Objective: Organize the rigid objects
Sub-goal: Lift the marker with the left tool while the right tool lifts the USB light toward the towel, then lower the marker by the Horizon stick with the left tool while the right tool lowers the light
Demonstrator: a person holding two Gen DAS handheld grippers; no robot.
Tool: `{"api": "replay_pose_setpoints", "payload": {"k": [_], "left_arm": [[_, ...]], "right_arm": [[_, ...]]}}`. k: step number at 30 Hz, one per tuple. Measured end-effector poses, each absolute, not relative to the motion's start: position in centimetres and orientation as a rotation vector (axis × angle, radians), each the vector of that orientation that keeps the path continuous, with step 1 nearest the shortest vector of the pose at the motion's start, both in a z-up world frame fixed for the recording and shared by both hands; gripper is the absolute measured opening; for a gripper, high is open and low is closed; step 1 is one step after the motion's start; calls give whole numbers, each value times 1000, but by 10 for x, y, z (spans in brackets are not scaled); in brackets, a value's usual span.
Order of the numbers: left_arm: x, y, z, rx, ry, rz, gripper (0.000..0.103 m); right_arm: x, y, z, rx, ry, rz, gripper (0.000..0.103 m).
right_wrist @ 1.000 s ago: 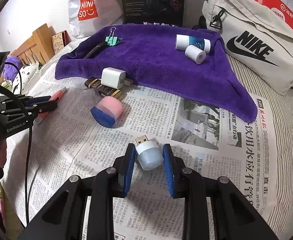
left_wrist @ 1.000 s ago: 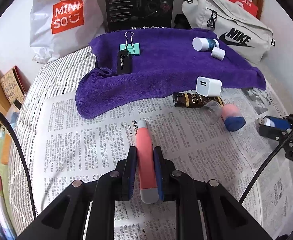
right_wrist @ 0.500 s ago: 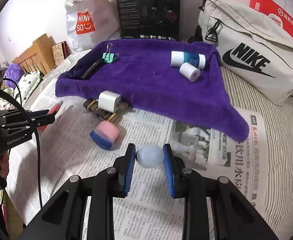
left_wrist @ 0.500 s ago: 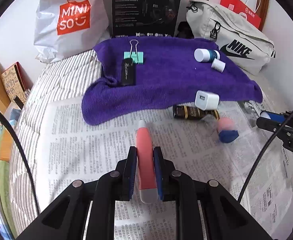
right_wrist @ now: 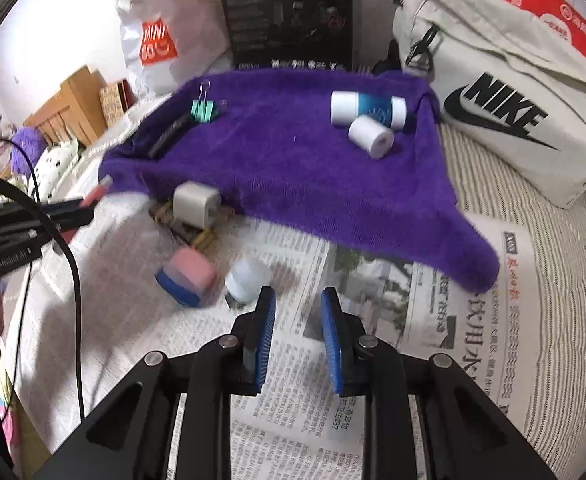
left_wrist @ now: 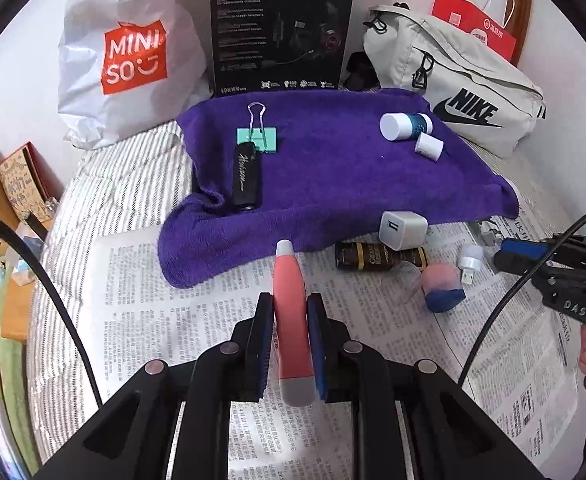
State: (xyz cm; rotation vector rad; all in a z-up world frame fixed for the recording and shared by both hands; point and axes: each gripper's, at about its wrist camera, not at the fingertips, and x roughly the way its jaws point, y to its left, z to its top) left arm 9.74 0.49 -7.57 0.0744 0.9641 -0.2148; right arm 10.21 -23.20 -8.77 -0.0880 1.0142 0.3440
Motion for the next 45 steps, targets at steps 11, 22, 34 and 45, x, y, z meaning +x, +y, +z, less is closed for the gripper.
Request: {"api": "replay_pose_setpoints", "payload": {"k": [11, 22, 34, 45], "left_arm": [[99, 6, -84, 76, 984, -217, 17], [99, 12, -83, 66, 982, -213, 17], [102, 17, -52, 64, 942, -202, 17], [121, 15, -35, 56, 921, -201, 17]], "right_arm": [[109, -206, -93, -119, 970, 373, 59], [107, -208, -103, -141, 1005, 377, 32], [116, -229, -73, -89, 989, 346, 32], [134, -239, -46, -55, 954, 330, 32]]}}
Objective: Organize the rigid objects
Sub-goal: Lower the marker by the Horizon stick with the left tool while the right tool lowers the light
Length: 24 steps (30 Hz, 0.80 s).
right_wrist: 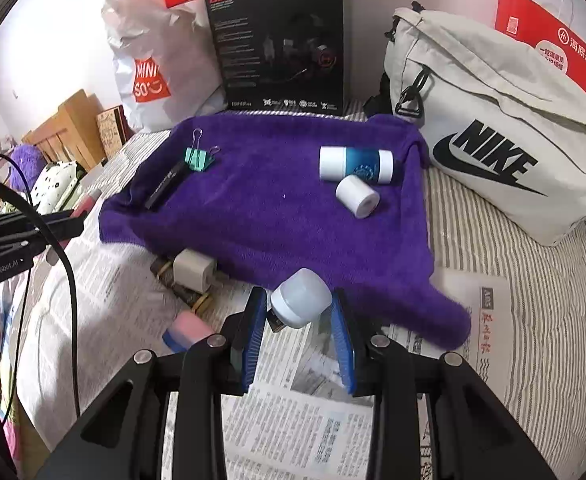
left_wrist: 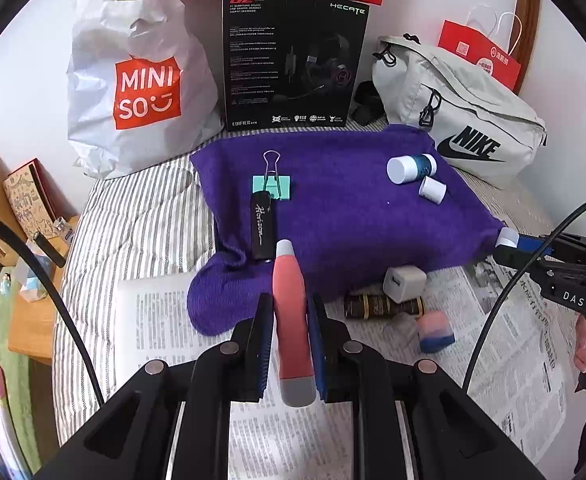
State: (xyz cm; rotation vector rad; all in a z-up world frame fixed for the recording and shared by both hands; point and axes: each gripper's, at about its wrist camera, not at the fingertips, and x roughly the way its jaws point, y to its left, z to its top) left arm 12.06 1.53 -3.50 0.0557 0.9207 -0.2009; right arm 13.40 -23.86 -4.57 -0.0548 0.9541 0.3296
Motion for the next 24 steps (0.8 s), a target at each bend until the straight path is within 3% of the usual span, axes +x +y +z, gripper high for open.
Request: {"api": "replay_pose_setpoints", "payload": {"k": [24], "left_arm": [[191, 0, -52, 42, 964, -236, 17]], "right_arm": [[206, -247, -64, 4, 1010, 273, 32]]}}
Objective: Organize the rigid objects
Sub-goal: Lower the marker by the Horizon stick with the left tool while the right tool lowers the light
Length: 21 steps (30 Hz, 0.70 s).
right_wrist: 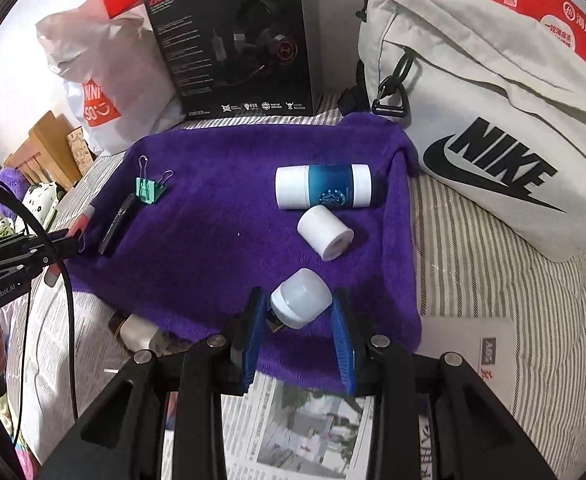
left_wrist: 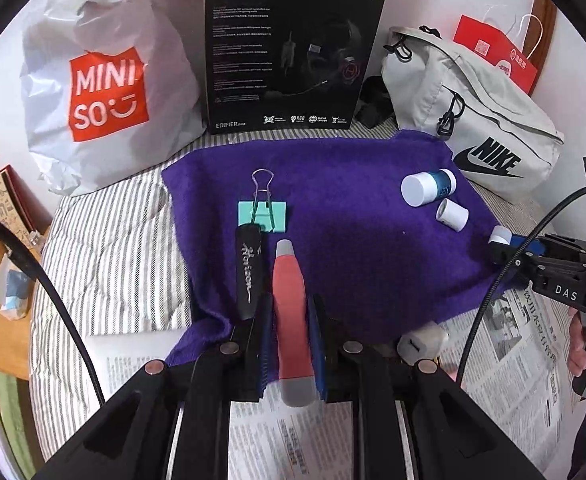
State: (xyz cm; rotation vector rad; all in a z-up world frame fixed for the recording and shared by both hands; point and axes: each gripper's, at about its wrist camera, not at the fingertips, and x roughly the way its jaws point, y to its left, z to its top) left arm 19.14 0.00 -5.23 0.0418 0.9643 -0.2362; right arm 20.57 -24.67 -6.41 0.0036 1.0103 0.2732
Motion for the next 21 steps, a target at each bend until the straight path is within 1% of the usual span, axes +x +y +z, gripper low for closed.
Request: {"api": "replay_pose_setpoints", "payload": {"k": [11, 21], "left_arm": [[215, -9, -64, 47, 991, -243, 17], [237, -17, -88, 35, 1040, -242, 17]], "right_arm": [[231, -240, -91, -6, 1084, 271, 32], [238, -240, -100, -29, 1088, 264, 31]]}}
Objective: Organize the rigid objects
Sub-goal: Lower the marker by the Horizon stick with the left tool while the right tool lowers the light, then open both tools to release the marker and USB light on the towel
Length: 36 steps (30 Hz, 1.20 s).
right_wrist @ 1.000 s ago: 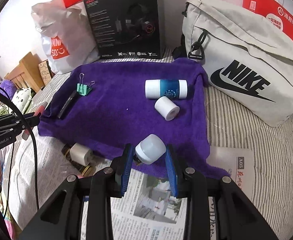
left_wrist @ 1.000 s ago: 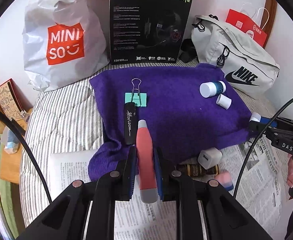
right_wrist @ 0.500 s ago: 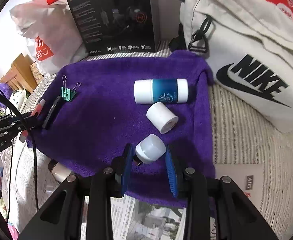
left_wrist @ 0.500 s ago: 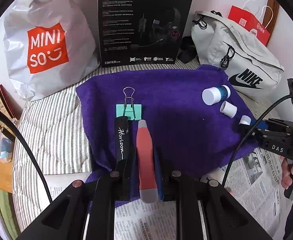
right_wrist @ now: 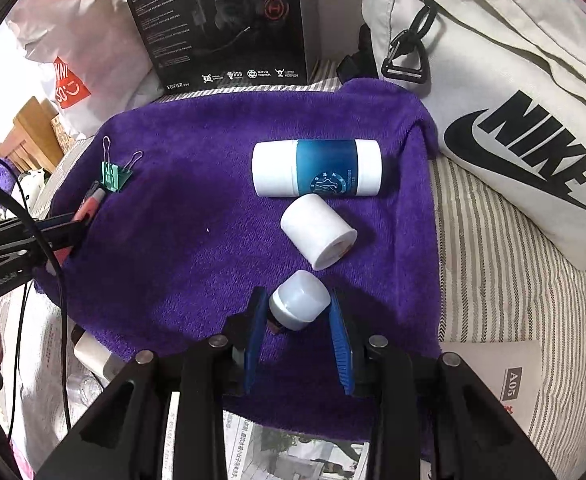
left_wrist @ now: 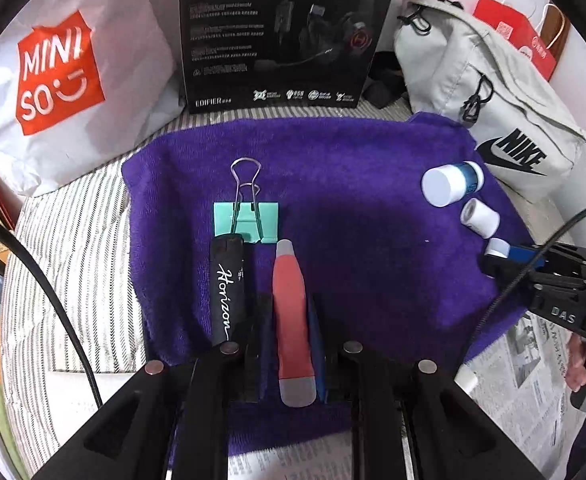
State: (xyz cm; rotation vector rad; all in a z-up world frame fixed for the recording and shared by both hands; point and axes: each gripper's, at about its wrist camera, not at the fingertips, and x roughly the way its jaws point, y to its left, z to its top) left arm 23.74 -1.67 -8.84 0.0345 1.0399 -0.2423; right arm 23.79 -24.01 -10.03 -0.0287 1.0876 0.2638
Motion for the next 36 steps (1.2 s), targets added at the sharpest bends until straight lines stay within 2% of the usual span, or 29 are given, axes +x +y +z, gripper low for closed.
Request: {"api": "replay_pose_setpoints", "payload": {"k": [20, 22, 24, 25, 27, 31, 36], "left_arm": [[244, -21, -99, 93, 1030, -218, 17], [241, -22, -99, 94, 1032, -219, 21], [239, -24, -99, 93, 1035, -229, 33], [237, -25, -99, 93, 1036, -233, 36], [234, -27, -99, 97, 1039, -229, 46], [228, -29, -100, 91, 1048, -225, 52], [214, -27, -92, 71, 1037, -222, 52]], "right_arm": [[238, -239, -101, -74, 1060, 299, 30], [238, -242, -101, -69, 1058, 310, 32], [237, -242, -101, -76, 1062, 314, 35], [236, -242, -100, -84, 1064, 308, 42], [233, -243, -99, -90, 1061, 306, 44], [224, -244, -91, -90, 1050, 296, 60], [212, -248, -80, -81, 1037, 281, 62]]}}
